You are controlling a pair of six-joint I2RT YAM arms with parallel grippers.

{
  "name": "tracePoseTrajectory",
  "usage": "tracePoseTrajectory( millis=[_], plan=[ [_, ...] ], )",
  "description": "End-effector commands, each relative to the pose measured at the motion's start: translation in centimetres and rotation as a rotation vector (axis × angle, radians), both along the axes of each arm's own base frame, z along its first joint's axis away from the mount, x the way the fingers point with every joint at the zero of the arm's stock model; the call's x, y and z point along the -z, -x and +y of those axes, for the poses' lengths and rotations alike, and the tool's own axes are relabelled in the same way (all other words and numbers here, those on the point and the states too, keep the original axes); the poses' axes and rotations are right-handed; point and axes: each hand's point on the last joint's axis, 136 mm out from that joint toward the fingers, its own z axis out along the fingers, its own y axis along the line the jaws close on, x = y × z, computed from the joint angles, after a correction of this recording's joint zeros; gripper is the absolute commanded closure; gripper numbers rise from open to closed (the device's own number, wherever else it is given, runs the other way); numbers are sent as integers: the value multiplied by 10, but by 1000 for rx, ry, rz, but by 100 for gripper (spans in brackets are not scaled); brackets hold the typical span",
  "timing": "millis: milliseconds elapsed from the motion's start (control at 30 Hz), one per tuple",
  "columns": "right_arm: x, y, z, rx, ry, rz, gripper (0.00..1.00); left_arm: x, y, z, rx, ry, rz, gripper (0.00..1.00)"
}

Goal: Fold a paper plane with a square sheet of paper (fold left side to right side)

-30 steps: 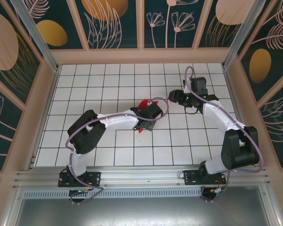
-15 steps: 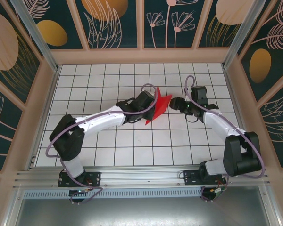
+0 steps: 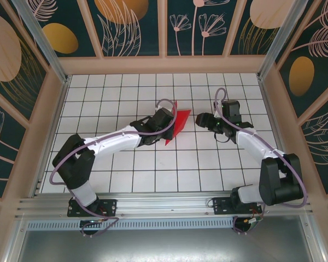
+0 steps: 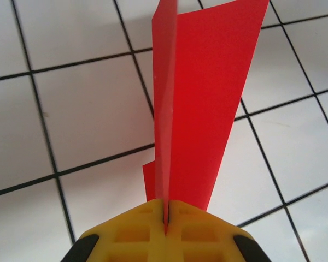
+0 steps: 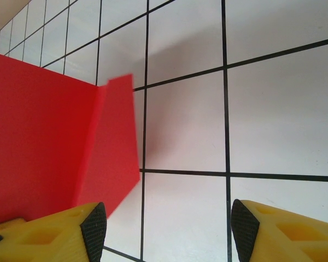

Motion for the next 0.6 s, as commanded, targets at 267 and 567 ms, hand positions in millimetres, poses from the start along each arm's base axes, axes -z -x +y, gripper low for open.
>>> tracePoseTrajectory(
  millis=[267,567],
  plan=[
    [12,1,0,0,-12,25,36,-13,-13,74,-199,-346,-133,100],
    [17,2,-1,0,-5,35,36,1,-8,78,-267,-667,-206,100]
  ],
)
